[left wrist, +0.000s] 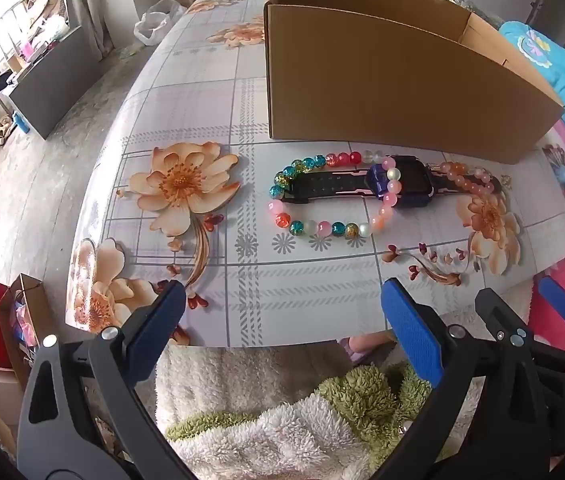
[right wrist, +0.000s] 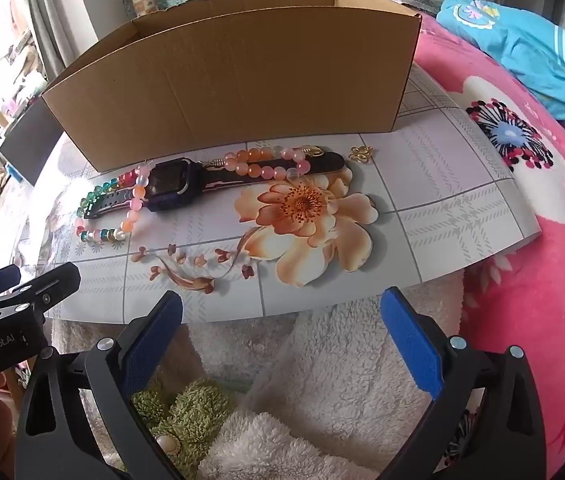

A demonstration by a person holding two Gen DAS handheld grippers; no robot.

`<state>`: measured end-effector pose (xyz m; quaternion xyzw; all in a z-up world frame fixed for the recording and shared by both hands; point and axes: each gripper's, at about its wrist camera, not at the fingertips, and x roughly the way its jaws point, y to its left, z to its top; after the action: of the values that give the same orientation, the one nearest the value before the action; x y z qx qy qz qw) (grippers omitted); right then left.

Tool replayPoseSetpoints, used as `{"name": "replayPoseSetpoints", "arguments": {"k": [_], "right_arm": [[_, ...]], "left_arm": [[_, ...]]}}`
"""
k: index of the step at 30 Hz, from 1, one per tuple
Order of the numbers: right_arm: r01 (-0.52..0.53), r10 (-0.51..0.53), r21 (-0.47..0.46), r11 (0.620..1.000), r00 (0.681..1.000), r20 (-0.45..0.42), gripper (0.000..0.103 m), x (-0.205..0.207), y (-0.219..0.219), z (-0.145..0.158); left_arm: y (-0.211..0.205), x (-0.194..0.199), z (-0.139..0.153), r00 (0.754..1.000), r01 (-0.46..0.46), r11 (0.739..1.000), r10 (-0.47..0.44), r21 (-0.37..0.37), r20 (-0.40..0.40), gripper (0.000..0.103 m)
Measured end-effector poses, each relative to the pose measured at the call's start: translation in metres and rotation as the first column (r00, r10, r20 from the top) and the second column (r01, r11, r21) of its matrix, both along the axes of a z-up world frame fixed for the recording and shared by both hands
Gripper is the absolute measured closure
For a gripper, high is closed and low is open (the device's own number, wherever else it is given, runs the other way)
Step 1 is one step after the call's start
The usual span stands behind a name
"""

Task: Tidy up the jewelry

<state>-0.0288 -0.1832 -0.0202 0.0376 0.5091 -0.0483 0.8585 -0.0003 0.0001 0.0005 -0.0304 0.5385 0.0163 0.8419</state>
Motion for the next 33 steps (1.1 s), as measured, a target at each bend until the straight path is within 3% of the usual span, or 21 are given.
{"name": "replayPoseSetpoints", "arguments": {"k": [9, 33], "right_arm": [[0.003, -0.003, -0.017, 1.0, 1.0, -0.002, 0.006, -0.002, 0.014, 0.005], [0.001, -0.001, 0.004, 1.0, 1.0, 0.003, 0.006, 0.002, -0.003, 0.012]], "left_arm": [[0.001, -0.004, 0.001, 1.0, -0.008, 1.0, 0.008, 0.007, -0.004, 0.008], [0.002, -0.002, -0.005, 1.0, -0.019, 0.999, 0.019, 0.027, -0.01, 0.008]]}}
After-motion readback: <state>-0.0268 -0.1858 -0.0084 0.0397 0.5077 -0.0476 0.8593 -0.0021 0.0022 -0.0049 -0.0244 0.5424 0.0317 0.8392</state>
